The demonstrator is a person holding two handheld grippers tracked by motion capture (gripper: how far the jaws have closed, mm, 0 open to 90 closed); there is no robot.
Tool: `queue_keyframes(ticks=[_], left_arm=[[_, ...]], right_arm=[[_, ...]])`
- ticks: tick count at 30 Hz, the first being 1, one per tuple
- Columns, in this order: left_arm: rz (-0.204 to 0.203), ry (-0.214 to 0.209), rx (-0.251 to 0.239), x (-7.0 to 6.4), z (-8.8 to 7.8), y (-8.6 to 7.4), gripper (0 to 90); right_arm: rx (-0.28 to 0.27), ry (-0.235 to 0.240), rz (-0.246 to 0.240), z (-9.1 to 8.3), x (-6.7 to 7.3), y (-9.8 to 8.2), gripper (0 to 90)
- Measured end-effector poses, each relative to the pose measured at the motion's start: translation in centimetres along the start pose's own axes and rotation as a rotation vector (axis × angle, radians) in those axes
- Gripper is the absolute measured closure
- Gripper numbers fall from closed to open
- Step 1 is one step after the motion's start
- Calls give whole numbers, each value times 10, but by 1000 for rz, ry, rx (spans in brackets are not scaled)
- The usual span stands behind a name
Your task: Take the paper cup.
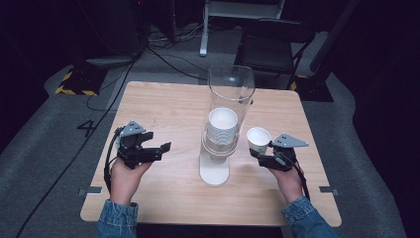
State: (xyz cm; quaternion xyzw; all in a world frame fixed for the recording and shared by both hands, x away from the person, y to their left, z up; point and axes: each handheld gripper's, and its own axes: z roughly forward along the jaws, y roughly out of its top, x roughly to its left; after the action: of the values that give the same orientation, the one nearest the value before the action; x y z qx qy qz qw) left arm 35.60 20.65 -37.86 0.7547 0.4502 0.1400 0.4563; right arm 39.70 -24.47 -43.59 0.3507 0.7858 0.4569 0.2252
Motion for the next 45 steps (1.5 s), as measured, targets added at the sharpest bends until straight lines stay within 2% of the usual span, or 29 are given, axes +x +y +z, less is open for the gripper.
queue_keyframes(ticks=[2,4,6,8,15,18,23,31,41,45], left_arm=[[-3,4,0,1,-3,-2,223],[-7,18,-3,1,-5,-4,222],[-18,26,-7,2,-9,-7,221],[-24,32,-7,3,-11,-9,221],[-35,58,-13,6,-19,-16,215],[-24,101,-19,5,-21,-19,206],[-11,132,-33,5,-23,-23,188],[3,143,-36,5,-22,-25,175],[1,128,-27,5,-21,-24,179],[1,127,-24,5,-21,-24,180]], right_arm=[[-17,-12,15,1,-3,0,336],[-30,-3,49,4,-8,-1,335],[-25,13,95,9,-13,-4,335],[-9,3,111,15,-16,-6,334],[9,-30,64,33,-17,-10,333],[21,-33,48,40,-16,-11,333],[30,-23,42,49,-14,-13,333],[76,-7,33,59,-9,-17,330],[143,22,47,67,-9,-23,324],[149,30,49,68,-9,-23,320]])
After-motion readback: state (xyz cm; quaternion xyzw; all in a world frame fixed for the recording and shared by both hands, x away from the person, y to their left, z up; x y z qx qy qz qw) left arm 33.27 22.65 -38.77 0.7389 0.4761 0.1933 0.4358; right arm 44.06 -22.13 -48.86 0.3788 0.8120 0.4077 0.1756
